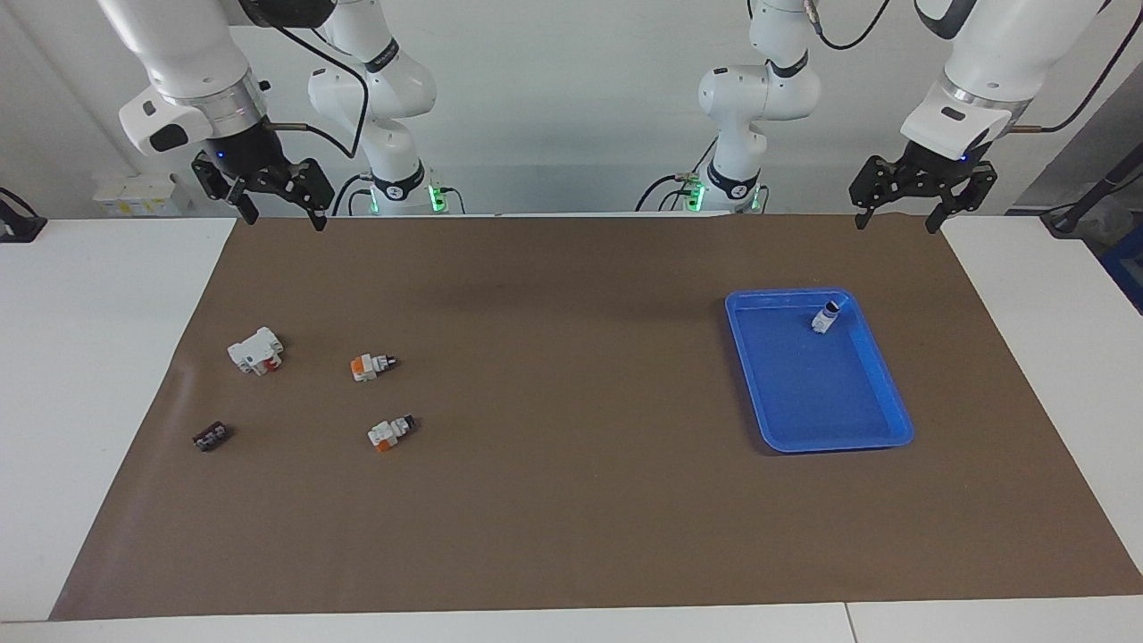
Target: Turn and place switch with both arms
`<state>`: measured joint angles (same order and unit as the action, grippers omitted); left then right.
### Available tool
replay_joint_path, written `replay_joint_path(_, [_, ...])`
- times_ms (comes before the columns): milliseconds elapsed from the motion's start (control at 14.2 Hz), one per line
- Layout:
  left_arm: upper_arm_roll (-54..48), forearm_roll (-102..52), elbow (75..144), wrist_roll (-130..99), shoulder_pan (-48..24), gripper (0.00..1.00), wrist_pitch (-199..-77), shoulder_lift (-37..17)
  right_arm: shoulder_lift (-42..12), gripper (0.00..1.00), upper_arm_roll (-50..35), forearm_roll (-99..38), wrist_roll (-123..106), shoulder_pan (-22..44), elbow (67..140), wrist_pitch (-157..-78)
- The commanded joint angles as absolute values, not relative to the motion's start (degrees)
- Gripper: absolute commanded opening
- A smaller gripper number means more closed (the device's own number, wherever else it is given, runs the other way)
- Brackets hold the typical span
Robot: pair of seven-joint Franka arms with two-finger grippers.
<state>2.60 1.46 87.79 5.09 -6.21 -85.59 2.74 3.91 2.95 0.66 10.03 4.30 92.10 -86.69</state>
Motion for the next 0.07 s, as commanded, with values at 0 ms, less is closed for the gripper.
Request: replay_joint_path(0, [2.0,-1.3,88.3,3.1,-4.6,1.00,-85.3,3.7,4.1,1.00,3.2,-0.4,9.8,4.0,92.5,-88.0])
